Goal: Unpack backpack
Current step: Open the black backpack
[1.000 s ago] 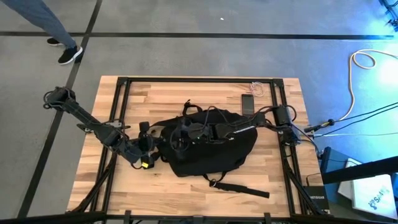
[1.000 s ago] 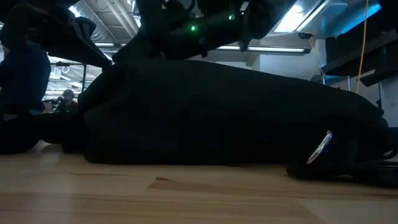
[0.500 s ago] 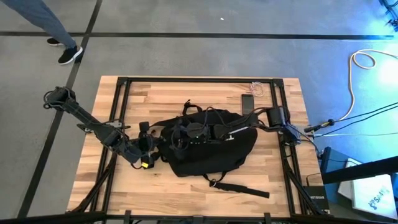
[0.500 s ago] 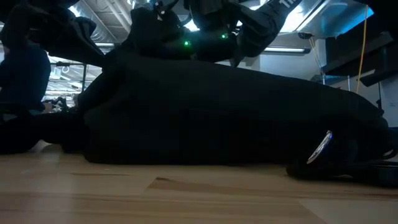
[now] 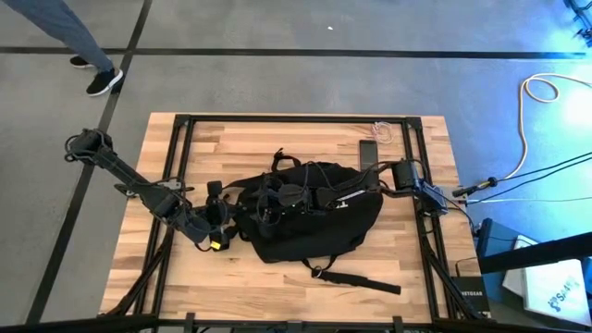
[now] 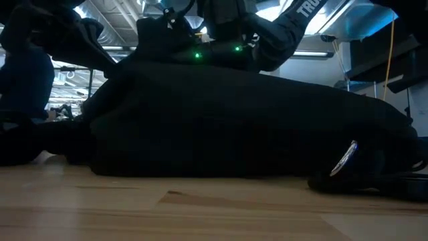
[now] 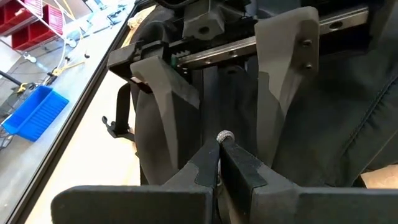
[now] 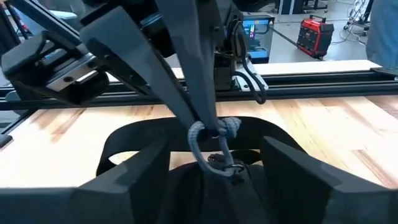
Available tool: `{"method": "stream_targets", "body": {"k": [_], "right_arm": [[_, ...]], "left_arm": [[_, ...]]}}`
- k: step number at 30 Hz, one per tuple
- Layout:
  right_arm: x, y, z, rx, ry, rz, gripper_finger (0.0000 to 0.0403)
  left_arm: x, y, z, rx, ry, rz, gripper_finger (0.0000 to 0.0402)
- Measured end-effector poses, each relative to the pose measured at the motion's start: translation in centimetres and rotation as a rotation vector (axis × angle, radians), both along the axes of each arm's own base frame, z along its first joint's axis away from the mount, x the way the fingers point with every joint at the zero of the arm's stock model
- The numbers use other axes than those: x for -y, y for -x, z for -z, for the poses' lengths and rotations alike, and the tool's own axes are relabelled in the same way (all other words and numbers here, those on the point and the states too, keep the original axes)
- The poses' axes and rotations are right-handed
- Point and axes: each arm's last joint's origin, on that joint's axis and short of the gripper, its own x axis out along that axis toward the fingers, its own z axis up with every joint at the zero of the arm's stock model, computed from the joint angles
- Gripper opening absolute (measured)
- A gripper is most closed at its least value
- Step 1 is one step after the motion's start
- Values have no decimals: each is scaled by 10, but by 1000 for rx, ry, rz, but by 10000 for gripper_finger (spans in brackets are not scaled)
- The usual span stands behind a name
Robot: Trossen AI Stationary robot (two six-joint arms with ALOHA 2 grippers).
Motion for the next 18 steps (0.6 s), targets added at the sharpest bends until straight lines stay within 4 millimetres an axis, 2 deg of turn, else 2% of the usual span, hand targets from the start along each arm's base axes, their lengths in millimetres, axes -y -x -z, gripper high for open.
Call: {"method": "stream_targets", "body": {"k": [6, 10, 18], "right_arm": [[6, -4, 10, 23, -24, 7, 199], [5, -10, 1, 30, -13, -5, 198], [4, -9, 4, 14, 27, -23, 198]], "left_arm": [[3, -5, -7, 60, -6, 26, 0], [1, -7, -8, 63, -11, 30, 0], [-3, -7, -5, 43, -19, 16, 0]]}}
